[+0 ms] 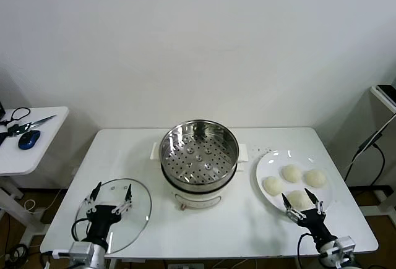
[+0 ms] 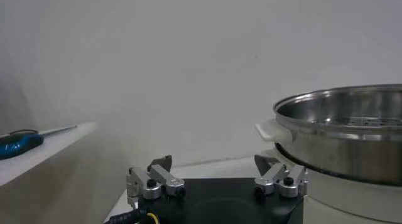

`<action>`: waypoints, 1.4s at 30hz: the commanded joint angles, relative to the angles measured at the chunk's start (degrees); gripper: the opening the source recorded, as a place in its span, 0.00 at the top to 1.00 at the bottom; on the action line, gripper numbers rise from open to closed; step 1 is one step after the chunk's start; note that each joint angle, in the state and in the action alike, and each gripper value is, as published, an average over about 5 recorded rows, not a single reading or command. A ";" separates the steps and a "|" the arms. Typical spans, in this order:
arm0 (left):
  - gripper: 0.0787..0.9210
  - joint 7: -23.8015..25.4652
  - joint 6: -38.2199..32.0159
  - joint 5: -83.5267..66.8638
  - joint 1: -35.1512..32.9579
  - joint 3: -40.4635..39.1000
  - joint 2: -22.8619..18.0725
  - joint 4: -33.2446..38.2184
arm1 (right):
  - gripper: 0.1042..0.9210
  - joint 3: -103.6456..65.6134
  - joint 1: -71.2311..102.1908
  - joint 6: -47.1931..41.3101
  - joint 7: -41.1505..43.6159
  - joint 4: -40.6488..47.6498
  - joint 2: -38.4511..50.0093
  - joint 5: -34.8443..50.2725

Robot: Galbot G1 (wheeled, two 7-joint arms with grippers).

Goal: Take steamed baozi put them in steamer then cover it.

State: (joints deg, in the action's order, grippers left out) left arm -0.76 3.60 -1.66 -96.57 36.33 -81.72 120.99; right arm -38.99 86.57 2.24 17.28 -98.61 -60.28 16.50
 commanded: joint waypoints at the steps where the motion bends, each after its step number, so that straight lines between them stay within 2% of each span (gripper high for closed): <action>1: 0.12 0.05 -0.43 -0.47 -0.33 -0.16 0.43 0.05 | 0.12 1.15 -9.63 -7.07 16.46 5.03 17.71 -6.68; 8: 0.12 0.12 -1.02 -1.52 -1.04 0.16 0.72 -0.28 | 0.12 12.81 -27.91 -10.23 35.87 14.29 33.98 -10.40; 14: 0.12 0.11 -1.07 -2.28 -1.00 0.46 1.15 -0.89 | 0.12 38.45 -54.44 -9.78 45.28 23.75 39.14 -13.34; 20: 0.12 0.08 -0.89 -2.52 -0.93 0.68 1.46 -0.69 | 0.12 67.60 -81.02 -7.96 48.37 32.14 35.84 -16.37; 27: 0.12 0.05 -0.76 -2.81 -1.15 1.01 1.26 -0.40 | 0.12 90.80 -96.93 -6.73 49.56 39.99 29.65 -15.57; 33: 0.12 0.03 -0.77 -2.81 -1.28 1.25 1.36 -0.80 | 0.12 94.68 -98.60 -6.33 49.63 44.80 23.82 -16.34; 42: 0.12 0.00 -0.67 -2.75 -1.30 1.56 1.37 -1.24 | 0.12 91.55 -94.12 -5.41 48.59 49.98 15.97 -20.78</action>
State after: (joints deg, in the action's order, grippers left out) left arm -0.75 2.86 -4.39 -97.84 37.82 -80.35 119.97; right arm 45.57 -2.19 -3.65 64.39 -55.45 -38.19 -1.07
